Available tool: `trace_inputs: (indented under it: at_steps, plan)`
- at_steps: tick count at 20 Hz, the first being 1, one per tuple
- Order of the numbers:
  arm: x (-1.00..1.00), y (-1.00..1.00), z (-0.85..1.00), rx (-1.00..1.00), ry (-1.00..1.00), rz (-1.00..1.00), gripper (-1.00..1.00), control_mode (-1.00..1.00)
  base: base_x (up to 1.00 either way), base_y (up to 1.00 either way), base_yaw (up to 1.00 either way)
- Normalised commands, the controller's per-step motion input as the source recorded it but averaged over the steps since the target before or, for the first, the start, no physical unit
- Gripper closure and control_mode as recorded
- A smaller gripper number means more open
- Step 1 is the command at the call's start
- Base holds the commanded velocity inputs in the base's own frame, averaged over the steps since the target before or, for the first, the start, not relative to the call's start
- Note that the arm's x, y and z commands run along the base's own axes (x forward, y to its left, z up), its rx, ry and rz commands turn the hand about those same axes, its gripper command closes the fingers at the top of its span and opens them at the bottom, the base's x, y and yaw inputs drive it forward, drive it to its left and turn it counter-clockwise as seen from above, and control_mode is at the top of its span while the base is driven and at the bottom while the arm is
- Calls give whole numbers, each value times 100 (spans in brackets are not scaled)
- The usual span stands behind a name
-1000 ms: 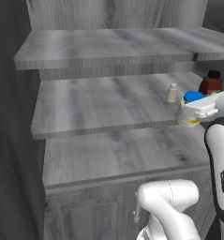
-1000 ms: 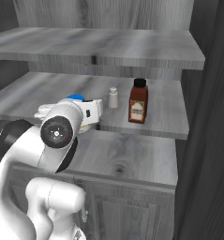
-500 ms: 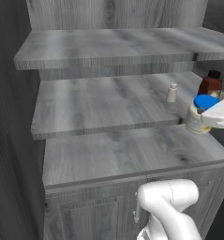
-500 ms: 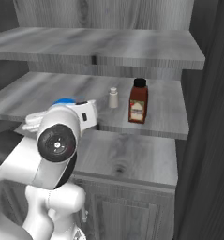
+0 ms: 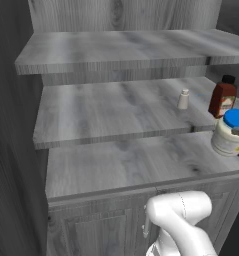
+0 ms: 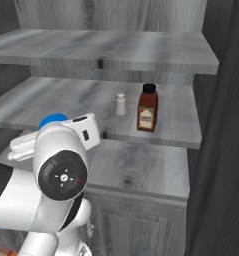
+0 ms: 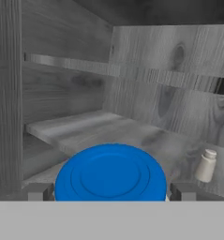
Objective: Collect the paprika, mayonnaise, and shaker from the cabinet and place them next to the stove.
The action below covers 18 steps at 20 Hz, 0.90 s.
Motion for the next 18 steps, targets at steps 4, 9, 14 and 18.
trace_inputs:
  at_steps: [4,9,14,18]
  plan:
    - [-57,7,-5,0,-1,7,100,-100,0,0,0]
    - [-23,13,0,0,0,2,100,100,-4,4,1]
    - [0,0,0,0,0,0,100,100,-44,7,4]
    - [0,0,0,0,0,0,100,100,-69,0,4]
